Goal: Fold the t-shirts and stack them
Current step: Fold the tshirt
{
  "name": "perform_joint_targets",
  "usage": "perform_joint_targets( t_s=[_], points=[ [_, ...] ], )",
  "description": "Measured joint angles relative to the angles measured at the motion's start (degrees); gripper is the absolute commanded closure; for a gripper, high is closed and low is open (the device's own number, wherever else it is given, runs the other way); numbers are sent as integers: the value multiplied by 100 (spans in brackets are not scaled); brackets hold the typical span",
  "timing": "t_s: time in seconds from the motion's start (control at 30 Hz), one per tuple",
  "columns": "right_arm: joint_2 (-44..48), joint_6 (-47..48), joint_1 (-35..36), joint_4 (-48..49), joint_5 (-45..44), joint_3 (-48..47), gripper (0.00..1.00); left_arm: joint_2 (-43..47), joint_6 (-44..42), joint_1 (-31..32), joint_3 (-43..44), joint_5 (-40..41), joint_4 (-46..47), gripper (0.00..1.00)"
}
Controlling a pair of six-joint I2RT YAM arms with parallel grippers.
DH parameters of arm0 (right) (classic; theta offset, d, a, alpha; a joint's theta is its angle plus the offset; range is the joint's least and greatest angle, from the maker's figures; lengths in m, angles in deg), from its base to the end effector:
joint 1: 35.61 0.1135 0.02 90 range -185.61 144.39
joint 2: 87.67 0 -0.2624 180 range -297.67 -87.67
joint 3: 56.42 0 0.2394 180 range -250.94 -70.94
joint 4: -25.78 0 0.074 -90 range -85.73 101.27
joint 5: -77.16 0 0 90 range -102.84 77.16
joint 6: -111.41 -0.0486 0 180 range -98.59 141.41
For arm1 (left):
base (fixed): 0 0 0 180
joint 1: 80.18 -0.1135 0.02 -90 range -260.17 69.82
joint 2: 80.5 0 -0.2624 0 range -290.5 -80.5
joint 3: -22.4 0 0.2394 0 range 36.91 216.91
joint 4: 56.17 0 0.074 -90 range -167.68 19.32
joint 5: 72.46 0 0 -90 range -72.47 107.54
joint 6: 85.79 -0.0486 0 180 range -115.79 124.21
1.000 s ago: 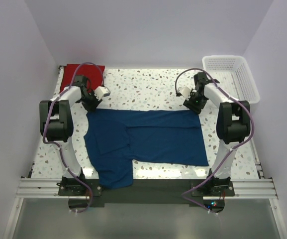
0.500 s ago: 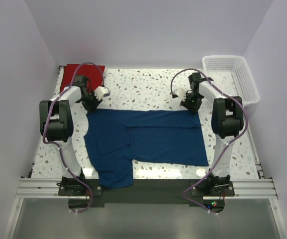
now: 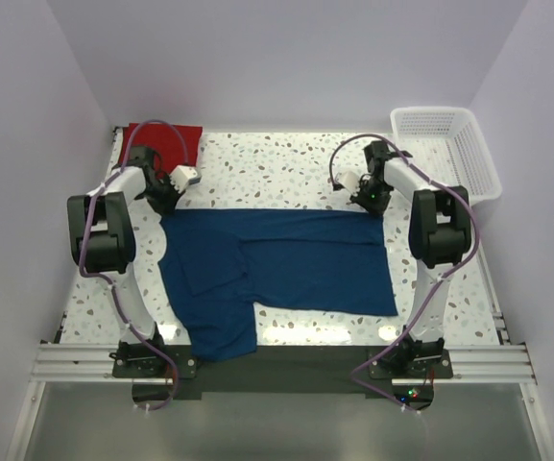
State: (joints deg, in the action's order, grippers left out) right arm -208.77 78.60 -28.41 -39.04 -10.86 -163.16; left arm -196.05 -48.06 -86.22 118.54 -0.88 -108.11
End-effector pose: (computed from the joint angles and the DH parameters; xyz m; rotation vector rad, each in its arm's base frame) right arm 0.4070 0.0531 0.1584 -1.5785 2.4981 -0.0720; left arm 0.3968 0.0265 0.1569 1.1256 2.4539 -0.1663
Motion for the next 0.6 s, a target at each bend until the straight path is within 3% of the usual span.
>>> perform_joint_targets(
  t_s=[0.4,0.47,0.5,0.53,0.57,0.6],
  points=[
    [-44,-341,81,494,-308,-157,100,-55,188,-92,107,-87,116,100],
    [-125,-466,107,610,-435,-293,80,-144,271,-92,256,-92,136,94],
    [-186,-520,118,702,-514,-374,70,-195,326,-90,332,-90,166,89],
    [-227,-549,127,761,-590,-413,63,-236,354,-90,400,-85,201,76],
    [-256,-599,127,813,-658,-442,52,-267,363,-92,466,-72,208,71],
    [-269,-660,125,826,-706,-455,47,-278,409,-96,511,-70,216,68]
  ],
)
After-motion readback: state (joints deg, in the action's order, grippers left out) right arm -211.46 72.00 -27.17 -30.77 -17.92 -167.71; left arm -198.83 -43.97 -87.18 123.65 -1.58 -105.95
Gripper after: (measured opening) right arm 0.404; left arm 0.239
